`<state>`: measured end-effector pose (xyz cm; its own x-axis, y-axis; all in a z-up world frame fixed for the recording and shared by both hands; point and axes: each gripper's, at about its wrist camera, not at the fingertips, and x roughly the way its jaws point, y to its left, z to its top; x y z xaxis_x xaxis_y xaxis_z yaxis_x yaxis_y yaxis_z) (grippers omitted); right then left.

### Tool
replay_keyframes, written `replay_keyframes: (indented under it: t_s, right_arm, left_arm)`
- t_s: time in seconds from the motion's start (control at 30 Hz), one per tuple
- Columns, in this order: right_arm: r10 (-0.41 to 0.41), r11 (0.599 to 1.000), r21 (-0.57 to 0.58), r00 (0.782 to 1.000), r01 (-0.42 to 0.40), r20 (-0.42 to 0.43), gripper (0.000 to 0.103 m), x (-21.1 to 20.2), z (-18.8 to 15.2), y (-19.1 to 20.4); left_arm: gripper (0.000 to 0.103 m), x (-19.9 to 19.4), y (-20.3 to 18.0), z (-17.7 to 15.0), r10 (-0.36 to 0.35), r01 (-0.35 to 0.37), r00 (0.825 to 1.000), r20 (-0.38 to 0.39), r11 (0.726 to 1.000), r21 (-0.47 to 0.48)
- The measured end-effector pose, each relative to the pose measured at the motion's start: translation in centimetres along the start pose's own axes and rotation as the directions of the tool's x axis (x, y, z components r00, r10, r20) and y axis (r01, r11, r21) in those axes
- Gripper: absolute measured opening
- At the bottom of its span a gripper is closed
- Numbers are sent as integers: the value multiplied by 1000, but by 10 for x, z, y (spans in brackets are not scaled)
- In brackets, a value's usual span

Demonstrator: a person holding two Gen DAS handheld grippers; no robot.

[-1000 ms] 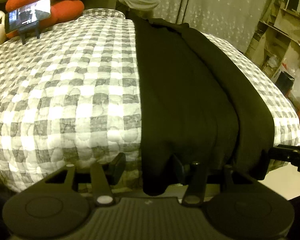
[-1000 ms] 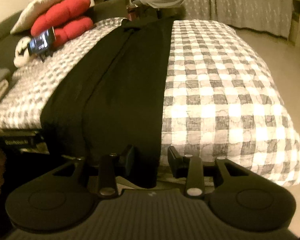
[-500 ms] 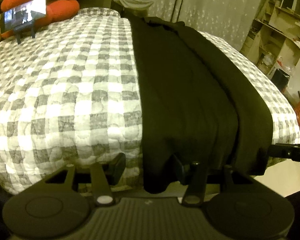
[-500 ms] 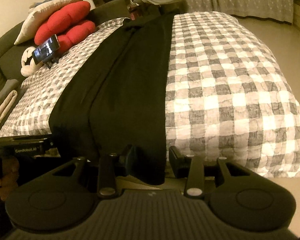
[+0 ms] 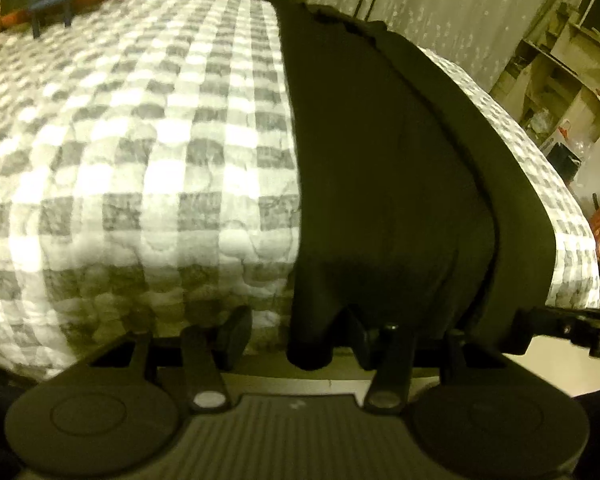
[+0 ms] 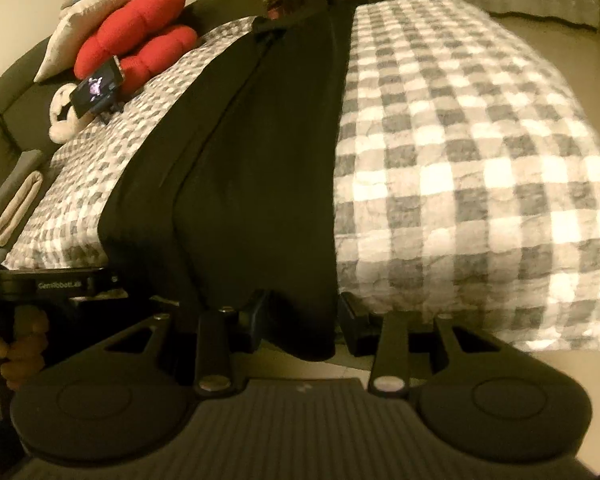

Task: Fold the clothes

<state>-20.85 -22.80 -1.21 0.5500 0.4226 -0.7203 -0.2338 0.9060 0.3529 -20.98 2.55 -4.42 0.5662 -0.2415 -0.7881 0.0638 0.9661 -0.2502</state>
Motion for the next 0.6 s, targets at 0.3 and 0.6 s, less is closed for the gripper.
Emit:
replay_keyframes:
  t_s: [0.3, 0.6]
  right_arm:
    - [76, 995, -57, 996, -78, -44, 42, 15, -3, -5]
    - [97, 995, -39, 995, -96, 37, 8, -12, -6, 2]
  left_arm:
    - [54, 2, -2, -4, -5, 5, 1000, 6, 1000, 8]
    - [4, -8, -10, -6, -23, 25, 999, -35, 997, 68]
